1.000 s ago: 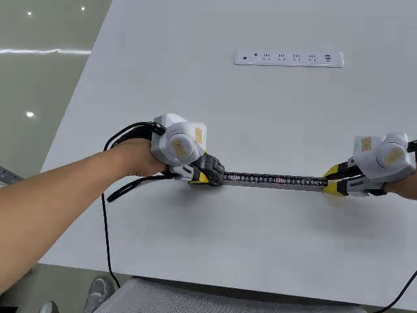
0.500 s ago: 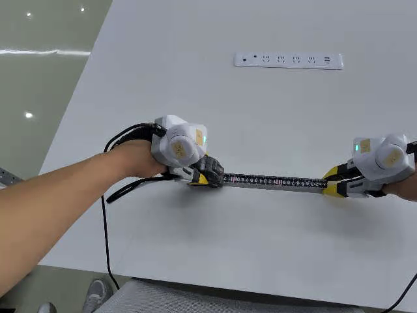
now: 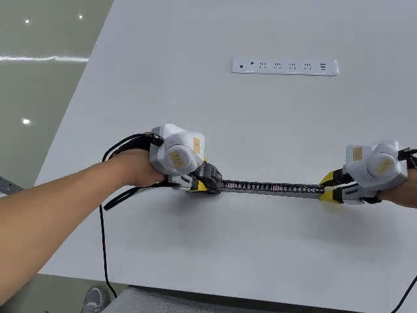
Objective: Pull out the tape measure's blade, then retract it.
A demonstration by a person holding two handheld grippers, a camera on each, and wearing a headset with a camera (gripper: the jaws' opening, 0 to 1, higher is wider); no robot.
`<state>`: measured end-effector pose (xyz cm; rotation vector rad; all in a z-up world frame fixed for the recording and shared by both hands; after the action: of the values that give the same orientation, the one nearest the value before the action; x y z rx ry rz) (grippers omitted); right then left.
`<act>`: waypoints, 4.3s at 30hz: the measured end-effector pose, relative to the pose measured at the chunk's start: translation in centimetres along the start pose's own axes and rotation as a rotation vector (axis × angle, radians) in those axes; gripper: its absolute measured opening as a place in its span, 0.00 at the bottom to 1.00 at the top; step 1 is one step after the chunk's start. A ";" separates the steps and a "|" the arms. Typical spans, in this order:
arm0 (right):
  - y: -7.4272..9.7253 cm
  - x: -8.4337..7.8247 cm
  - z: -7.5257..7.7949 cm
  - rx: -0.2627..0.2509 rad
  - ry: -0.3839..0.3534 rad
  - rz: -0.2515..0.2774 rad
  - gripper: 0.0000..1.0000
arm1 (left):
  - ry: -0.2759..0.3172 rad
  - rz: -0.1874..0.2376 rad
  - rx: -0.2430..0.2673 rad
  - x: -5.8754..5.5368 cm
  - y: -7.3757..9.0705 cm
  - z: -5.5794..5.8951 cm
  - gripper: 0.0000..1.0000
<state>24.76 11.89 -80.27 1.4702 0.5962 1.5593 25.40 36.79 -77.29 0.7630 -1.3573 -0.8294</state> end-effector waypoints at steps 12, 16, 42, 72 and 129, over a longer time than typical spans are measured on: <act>-0.2 0.3 0.0 -0.007 0.008 -0.012 0.14 | 0.019 0.026 0.016 0.0 0.2 0.1 0.32; -0.3 0.5 -0.1 -0.011 -0.001 -0.012 0.16 | 0.058 0.050 0.033 0.0 0.7 0.1 0.32; 1.8 0.6 -1.2 -0.112 -0.189 0.016 0.36 | 0.446 0.243 0.201 -0.6 4.8 1.9 0.47; 8.3 3.2 -5.2 -0.261 -0.447 0.099 0.56 | 0.652 0.413 0.355 -0.3 8.9 9.1 0.73; 20.0 4.7 -9.9 -0.315 -0.605 0.133 1.00 | 0.805 0.429 0.485 -2.6 15.5 17.9 1.00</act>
<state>10.29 8.15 -63.01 1.6441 -0.0971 1.1454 8.46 47.10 -64.08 0.9850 -0.9178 0.1749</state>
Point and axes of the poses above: the centre of the closed fingertips' face, and the gripper's own axes: y roughly backward along the fingers, z roughly to its right, x roughly out of its top, the point moved 2 cm from there along y, roughly backward along the fingers, and after that the axes turned 14 degrees about -x, right-handed, at the moved point
